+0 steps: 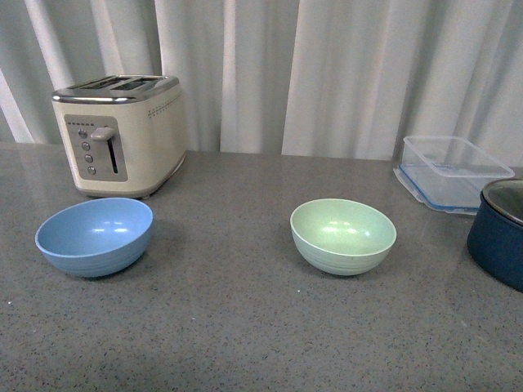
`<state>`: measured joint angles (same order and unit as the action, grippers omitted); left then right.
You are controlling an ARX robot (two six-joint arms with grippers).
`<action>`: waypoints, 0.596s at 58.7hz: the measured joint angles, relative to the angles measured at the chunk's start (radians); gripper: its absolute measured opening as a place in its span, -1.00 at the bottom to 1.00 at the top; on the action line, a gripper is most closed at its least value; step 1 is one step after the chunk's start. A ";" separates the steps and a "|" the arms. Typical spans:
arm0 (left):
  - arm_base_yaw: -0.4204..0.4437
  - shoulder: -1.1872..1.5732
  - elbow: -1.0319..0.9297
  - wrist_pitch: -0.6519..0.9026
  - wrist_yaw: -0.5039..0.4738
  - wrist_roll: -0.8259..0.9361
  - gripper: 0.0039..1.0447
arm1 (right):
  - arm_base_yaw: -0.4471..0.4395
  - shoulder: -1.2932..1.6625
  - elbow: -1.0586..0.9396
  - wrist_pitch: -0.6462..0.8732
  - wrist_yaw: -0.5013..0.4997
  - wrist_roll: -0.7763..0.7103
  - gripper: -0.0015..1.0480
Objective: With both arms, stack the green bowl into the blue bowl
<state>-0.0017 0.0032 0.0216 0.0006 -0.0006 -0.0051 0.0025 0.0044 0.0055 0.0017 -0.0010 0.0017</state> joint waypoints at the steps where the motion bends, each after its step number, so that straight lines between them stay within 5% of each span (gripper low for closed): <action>1: 0.000 0.000 0.000 0.000 0.000 0.000 0.87 | 0.000 0.000 0.000 0.000 0.000 0.000 0.81; 35: 0.000 0.000 0.000 0.000 0.000 0.000 0.87 | 0.000 0.000 0.000 0.000 0.000 0.000 0.81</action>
<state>-0.0017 0.0032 0.0216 0.0006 -0.0006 -0.0051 0.0025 0.0044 0.0055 0.0017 -0.0010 0.0017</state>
